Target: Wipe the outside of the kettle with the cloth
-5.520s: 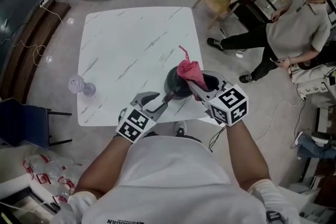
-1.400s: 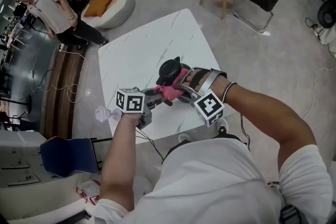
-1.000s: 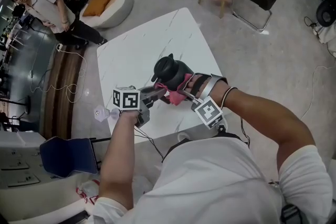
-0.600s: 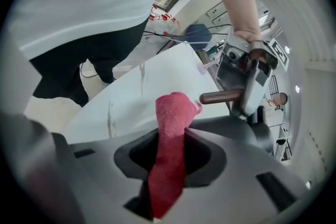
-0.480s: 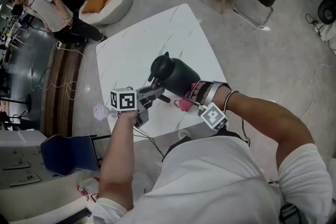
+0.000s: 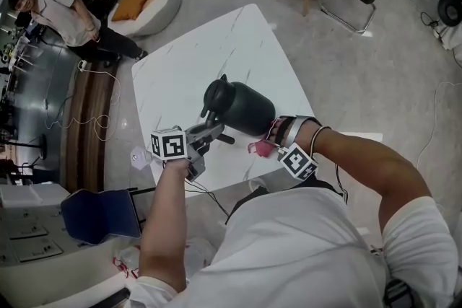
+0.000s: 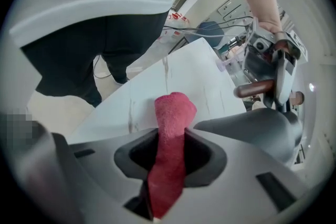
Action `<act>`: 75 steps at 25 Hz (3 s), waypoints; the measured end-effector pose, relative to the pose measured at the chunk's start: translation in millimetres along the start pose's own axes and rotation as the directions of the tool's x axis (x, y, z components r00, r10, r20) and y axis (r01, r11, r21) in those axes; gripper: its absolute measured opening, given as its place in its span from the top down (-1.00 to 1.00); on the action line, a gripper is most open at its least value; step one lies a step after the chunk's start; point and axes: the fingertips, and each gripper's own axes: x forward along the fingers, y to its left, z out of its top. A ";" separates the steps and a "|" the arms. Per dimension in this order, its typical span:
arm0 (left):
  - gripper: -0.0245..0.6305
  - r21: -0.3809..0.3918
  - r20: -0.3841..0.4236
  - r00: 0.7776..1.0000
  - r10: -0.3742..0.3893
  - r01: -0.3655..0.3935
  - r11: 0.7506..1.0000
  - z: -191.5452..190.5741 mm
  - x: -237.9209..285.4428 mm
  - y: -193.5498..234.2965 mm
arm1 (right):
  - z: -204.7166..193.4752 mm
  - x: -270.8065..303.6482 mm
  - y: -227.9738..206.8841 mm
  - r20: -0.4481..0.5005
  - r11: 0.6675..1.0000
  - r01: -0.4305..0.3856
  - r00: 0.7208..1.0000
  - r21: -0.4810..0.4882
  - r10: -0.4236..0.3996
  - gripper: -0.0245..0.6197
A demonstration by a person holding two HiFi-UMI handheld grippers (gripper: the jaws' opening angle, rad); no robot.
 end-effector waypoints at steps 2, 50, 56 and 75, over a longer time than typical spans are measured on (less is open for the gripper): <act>0.62 0.007 0.022 1.000 0.008 -0.008 1.000 -2.3 0.1 -1.4 | 1.4 -11.8 -5.4 0.037 0.995 0.012 0.999 0.101 -0.016 0.56; 0.64 0.335 0.110 0.954 0.280 -0.301 0.893 -95.2 -9.1 -2.6 | -92.9 -70.8 -112.4 0.008 -0.524 -0.291 0.880 0.801 -0.476 0.55; 0.64 0.349 0.082 0.950 0.301 -0.311 0.884 -102.0 -7.0 -2.5 | -105.5 -57.7 -89.7 -0.020 -0.564 -0.267 0.893 0.781 -0.450 0.55; 0.64 0.421 0.052 0.948 0.314 -0.306 0.854 -102.3 -5.7 -4.7 | -139.3 -22.6 -29.7 -0.087 -0.631 -0.126 0.951 0.766 -0.296 0.56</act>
